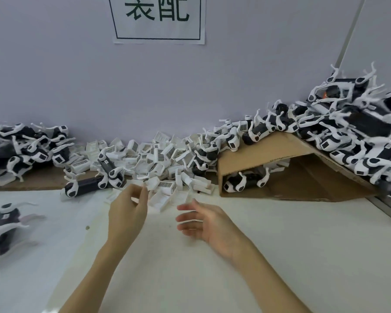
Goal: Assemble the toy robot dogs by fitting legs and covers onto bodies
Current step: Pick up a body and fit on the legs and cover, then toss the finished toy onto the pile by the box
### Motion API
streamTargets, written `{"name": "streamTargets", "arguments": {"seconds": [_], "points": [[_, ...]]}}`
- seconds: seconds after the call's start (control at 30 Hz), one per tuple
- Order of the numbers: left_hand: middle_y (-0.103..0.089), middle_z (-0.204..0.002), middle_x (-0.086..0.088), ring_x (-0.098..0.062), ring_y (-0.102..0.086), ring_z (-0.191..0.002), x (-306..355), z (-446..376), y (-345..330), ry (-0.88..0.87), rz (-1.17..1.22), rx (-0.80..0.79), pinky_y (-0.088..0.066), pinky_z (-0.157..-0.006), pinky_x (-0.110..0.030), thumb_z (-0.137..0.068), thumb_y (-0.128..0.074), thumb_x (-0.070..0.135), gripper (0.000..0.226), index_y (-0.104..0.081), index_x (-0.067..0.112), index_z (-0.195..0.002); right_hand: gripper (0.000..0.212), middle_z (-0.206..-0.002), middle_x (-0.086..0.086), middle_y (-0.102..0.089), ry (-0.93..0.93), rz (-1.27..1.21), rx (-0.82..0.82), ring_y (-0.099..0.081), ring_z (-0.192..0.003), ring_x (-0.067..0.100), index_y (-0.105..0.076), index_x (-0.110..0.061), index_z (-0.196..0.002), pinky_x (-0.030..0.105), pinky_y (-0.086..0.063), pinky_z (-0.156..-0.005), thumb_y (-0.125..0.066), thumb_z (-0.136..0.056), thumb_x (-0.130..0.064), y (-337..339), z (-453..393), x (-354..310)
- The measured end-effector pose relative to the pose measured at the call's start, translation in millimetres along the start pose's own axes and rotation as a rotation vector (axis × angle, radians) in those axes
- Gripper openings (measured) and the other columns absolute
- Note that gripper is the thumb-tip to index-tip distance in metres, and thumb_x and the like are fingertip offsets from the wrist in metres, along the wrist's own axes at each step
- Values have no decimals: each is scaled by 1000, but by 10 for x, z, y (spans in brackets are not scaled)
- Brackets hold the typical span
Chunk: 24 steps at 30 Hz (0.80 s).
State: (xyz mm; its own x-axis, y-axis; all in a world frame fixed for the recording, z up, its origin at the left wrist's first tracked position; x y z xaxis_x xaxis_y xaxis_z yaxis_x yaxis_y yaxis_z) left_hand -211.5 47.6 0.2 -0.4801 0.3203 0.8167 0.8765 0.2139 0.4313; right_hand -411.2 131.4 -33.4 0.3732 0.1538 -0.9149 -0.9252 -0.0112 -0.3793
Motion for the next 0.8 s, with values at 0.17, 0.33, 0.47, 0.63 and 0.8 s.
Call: {"name": "streamTargets", "arguments": {"seconds": [0.17,0.33,0.47,0.63,0.8], "points": [[-56,-129,-21,-40,-46,-122,-198,-186,268,-44,-355,252,-34,-100,-40,-98,-71,16,26,-69,8,-122,39,-98,19,-72,-28,-89,-48,-71,-83,27,-75,0,-116,29,-58,-72,-60,-102,-34,-121,-85,175],[-7,-173,-21,-45,-2,-159,-685,-770,531,191,-750,65,-10,-123,-67,-96,-65,24,67,-39,20,-157,42,-96,20,-71,-67,-84,-50,-71,-83,26,-72,4,-120,29,-58,-73,-61,-101,-31,-99,-127,191],[-2,-175,-8,-45,-8,-158,-1019,-1109,732,241,-946,-192,-18,-122,-71,-98,-69,30,82,-23,23,-166,39,-97,20,-71,-65,-98,-43,-71,-84,25,-71,5,-121,29,-58,-73,-58,-104,-28,-79,-115,167],[-31,-150,-18,-53,-45,-125,-969,-1241,794,137,-908,-185,-48,-102,-63,-100,-73,26,49,-57,0,-137,37,-98,20,-71,-71,-103,-48,-71,-86,26,-72,4,-120,30,-58,-76,-58,-106,-26,-97,-95,151],[-30,-142,-21,-51,-47,-120,-909,-1125,918,139,-893,-88,-50,-92,-62,-98,-75,36,55,-55,-6,-126,37,-98,20,-71,-66,-87,-51,-71,-85,25,-72,4,-120,30,-58,-76,-59,-105,-26,-99,-89,150]]}}
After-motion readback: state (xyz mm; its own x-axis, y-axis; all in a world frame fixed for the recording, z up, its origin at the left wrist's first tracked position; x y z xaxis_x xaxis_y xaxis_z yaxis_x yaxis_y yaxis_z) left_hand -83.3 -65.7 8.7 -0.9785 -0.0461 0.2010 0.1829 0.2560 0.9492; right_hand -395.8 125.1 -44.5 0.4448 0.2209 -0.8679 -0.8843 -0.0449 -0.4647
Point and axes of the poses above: each hand's wrist, its own z-axis away from the middle knuckle, its own y-axis out of the back of the hand, x = y × z, the point moved 7 cm from there along -z, towards the middle knuckle
